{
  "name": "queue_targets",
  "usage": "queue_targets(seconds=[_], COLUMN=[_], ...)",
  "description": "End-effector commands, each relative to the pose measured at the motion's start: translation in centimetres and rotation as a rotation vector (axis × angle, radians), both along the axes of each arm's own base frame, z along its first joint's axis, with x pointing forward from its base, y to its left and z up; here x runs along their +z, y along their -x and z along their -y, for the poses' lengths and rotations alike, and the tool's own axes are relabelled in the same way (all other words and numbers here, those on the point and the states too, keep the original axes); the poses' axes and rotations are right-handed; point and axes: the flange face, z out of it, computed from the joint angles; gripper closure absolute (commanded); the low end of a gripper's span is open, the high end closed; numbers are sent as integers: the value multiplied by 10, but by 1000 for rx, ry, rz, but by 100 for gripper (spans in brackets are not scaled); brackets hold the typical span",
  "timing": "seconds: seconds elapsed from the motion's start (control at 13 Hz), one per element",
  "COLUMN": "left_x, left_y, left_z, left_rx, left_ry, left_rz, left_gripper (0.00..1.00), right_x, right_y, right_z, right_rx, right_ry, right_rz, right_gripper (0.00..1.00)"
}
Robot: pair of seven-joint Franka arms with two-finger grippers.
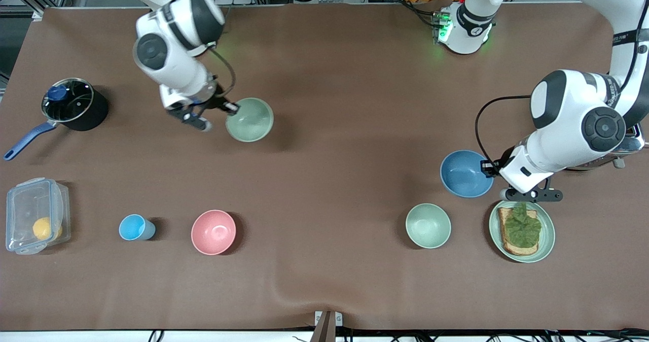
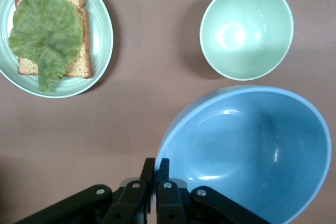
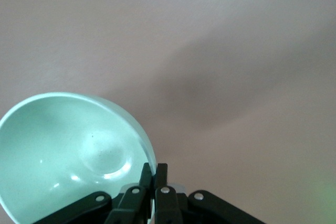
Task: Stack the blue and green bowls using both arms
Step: 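Carry the green bowl with the right gripper while the left gripper lifts the blue bowl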
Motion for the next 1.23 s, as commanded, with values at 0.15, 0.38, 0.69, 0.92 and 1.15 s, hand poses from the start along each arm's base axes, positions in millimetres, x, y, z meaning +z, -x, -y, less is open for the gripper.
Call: queue_targets(seconds=[0.15,0.38,0.69,0.92,1.15], left_x=[37,36,15,3,1], left_y=[3,10,18,22,23], left_z=[34,68,110,130,137], left_rx=[35,94,139,140,156], left_ry=[32,34,24,24,71], left_rz=[-21,-33,-66,-76,-84], left_gripper=[100,100,100,100,100], right_x=[-25,-46,-86,-114,-126], right_y=[16,27,55,70,74], right_z=[-101,-160,-196,-212,-226], right_rx=[-158,-235,-249,-264,-281], right_ry=[-27,-43,-55,-49,-46], right_rz=[34,56,87,99,105], right_gripper=[100,100,100,100,100])
